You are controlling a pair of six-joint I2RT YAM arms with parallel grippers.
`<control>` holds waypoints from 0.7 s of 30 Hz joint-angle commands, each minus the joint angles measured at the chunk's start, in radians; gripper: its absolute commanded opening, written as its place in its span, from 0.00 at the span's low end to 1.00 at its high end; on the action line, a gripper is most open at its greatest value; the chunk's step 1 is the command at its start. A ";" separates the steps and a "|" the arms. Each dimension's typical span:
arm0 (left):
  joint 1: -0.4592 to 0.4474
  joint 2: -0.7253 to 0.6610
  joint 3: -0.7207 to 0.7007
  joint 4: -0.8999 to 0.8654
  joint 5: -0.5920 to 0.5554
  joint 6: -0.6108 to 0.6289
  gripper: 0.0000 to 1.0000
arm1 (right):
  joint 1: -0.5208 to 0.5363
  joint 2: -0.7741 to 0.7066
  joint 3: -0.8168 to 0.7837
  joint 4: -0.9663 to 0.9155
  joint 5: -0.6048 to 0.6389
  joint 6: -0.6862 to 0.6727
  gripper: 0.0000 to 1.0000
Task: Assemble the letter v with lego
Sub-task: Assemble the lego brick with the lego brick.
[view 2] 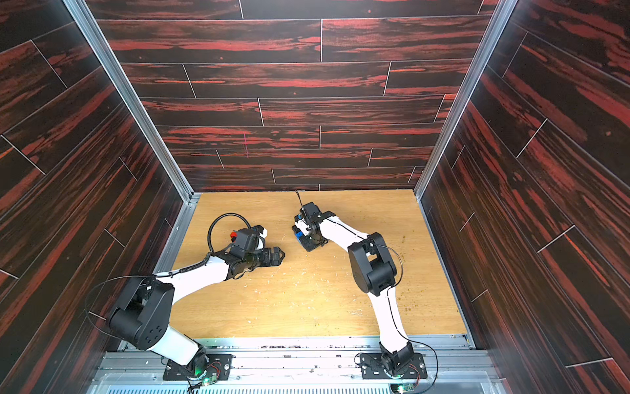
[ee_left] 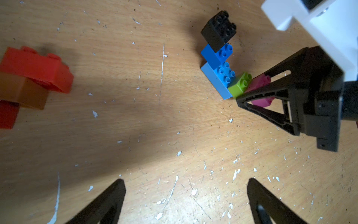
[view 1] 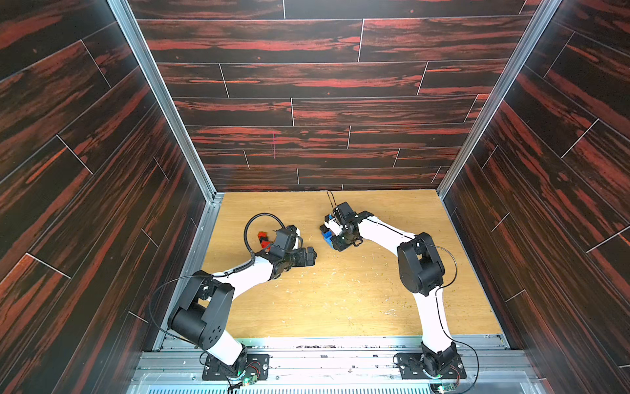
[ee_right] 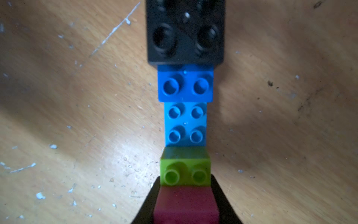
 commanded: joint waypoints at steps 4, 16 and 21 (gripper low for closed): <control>-0.007 -0.043 0.026 -0.034 -0.021 0.014 1.00 | 0.002 0.064 -0.010 -0.148 0.006 0.021 0.24; -0.015 -0.022 0.026 -0.023 -0.020 0.010 1.00 | 0.015 0.118 0.079 -0.205 0.044 0.063 0.24; -0.015 -0.024 0.026 -0.024 -0.022 0.009 1.00 | 0.016 0.100 0.082 -0.168 0.018 0.094 0.24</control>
